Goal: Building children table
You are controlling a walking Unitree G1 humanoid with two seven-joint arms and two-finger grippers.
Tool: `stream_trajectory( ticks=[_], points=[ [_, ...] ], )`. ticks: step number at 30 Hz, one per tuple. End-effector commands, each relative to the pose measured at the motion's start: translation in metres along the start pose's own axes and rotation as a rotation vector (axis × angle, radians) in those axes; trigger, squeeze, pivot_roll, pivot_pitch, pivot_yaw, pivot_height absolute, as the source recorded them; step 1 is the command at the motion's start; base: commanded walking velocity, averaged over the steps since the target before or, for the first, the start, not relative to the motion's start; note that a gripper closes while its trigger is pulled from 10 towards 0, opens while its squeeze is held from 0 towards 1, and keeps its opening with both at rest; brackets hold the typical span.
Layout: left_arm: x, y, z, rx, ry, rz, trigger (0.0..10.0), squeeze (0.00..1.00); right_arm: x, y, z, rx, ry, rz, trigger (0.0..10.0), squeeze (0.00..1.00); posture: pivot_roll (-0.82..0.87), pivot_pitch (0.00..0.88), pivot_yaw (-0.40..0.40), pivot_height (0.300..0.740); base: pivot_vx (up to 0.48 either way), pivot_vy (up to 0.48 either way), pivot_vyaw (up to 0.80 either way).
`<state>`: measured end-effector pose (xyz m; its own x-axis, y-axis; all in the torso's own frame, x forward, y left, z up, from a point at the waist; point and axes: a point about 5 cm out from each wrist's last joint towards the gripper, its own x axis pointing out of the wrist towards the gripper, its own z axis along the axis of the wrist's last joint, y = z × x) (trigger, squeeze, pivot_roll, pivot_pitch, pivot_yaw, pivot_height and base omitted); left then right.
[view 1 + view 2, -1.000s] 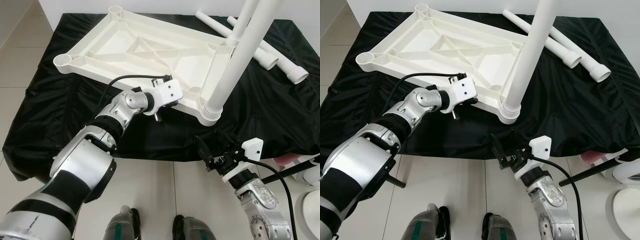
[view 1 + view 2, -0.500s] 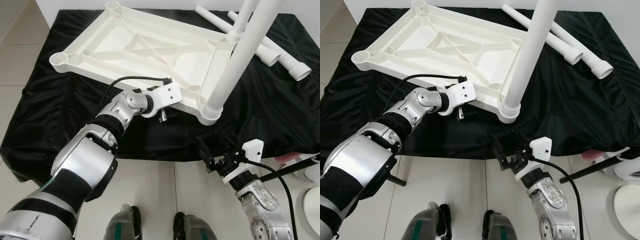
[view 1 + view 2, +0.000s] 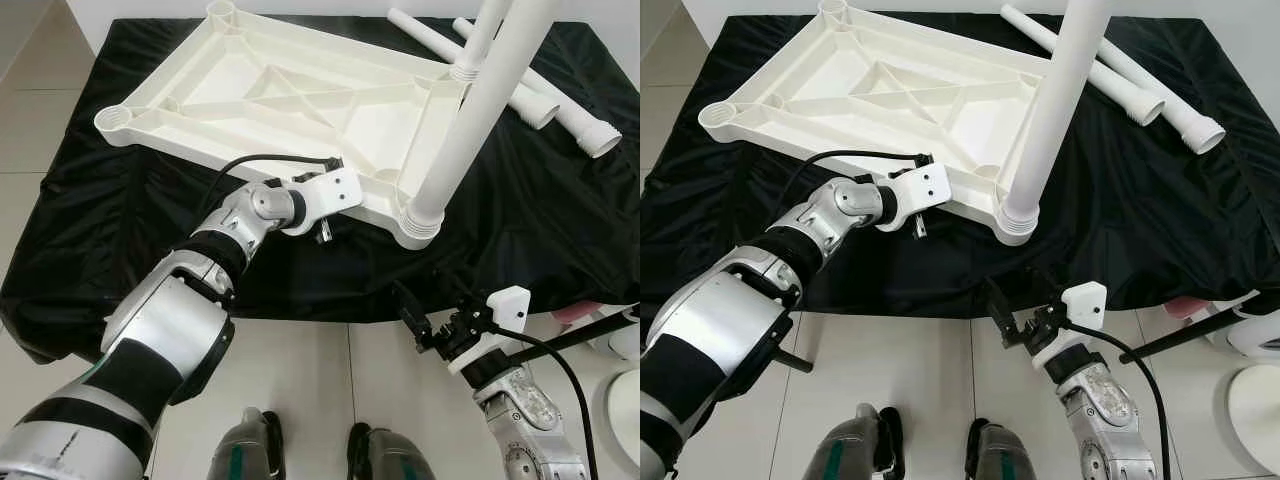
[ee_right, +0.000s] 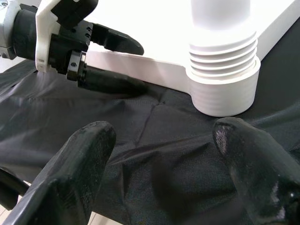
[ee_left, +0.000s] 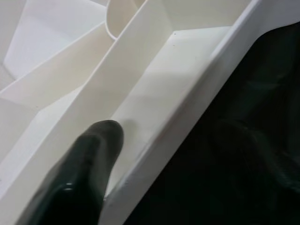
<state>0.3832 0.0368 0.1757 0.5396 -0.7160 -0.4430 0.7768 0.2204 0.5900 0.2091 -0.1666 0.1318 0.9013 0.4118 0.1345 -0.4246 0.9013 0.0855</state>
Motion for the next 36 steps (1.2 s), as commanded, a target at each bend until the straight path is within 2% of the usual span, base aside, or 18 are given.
stream_trajectory(
  ticks=[1, 5, 17, 22, 24, 25, 27, 29, 34, 35, 36],
  points=[
    [0.003, -0.026, -0.018, -0.032, 0.068, -0.231, 0.0, 0.0, -0.002, 0.0, -0.001, -0.011, 0.015, -0.004, 10.0, 0.0, -0.09, 0.176, 0.067, 0.74, 0.0, 0.0, 0.0],
    [0.002, -0.028, -0.018, -0.029, 0.068, -0.253, 0.0, 0.0, -0.002, 0.0, -0.001, -0.014, 0.015, -0.004, 10.0, 0.0, -0.09, 0.172, 0.068, 0.74, 0.0, 0.0, 0.0],
    [-0.004, -0.045, -0.028, 0.002, 0.055, -0.446, 0.0, 0.0, -0.002, -0.002, -0.001, -0.02, 0.015, -0.011, 10.0, 0.0, -0.08, 0.176, 0.069, 0.74, 0.0, 0.0, 0.0],
    [-0.005, -0.047, -0.03, 0.006, 0.053, -0.474, 0.0, 0.0, -0.001, -0.003, -0.001, -0.022, 0.015, -0.012, 10.0, 0.0, -0.08, 0.176, 0.069, 0.74, 0.0, 0.0, 0.0],
    [-0.01, -0.052, -0.033, 0.007, 0.033, -0.547, 0.0, 0.0, 0.001, -0.005, -0.001, -0.028, 0.013, -0.014, 10.0, 0.0, -0.07, 0.171, 0.067, 0.74, 0.0, 0.0, 0.0],
    [-0.01, -0.052, -0.033, 0.007, 0.033, -0.547, 0.0, 0.0, 0.001, -0.005, -0.001, -0.028, 0.013, -0.014, 10.0, 0.0, -0.07, 0.171, 0.067, 0.74, 0.0, 0.0, 0.0],
    [-0.011, -0.053, -0.034, 0.004, 0.028, -0.565, 0.0, 0.0, 0.001, -0.005, -0.001, -0.03, 0.012, -0.014, 10.0, 0.0, -0.07, 0.17, 0.066, 0.74, 0.0, 0.0, 0.0],
    [-0.013, -0.057, -0.037, -0.034, 0.011, -0.578, 0.0, 0.0, 0.004, -0.007, 0.0, -0.035, 0.005, -0.016, 10.0, 0.0, -0.07, 0.163, 0.062, 0.74, 0.0, 0.0, 0.0],
    [-0.015, -0.06, -0.041, -0.064, -0.001, -0.567, 0.0, 0.0, 0.006, -0.01, 0.002, -0.041, -0.003, -0.021, 10.0, 0.0, -0.07, 0.158, 0.055, 0.74, 0.0, 0.0, 0.0],
    [-0.015, -0.06, -0.043, -0.074, -0.001, -0.552, 1.8, 0.0, 0.008, -0.011, 0.002, -0.044, -0.006, -0.026, 10.0, 0.0, -0.06, 0.155, 0.051, 0.74, 0.0, 0.0, 0.0],
    [-0.015, -0.06, -0.043, -0.074, -0.001, -0.552, 1.8, 0.0, 0.008, -0.011, 0.002, -0.044, -0.006, -0.026, 10.0, 0.0, -0.06, 0.155, 0.051, 0.74, 0.0, 0.0, 0.0]
  ],
)
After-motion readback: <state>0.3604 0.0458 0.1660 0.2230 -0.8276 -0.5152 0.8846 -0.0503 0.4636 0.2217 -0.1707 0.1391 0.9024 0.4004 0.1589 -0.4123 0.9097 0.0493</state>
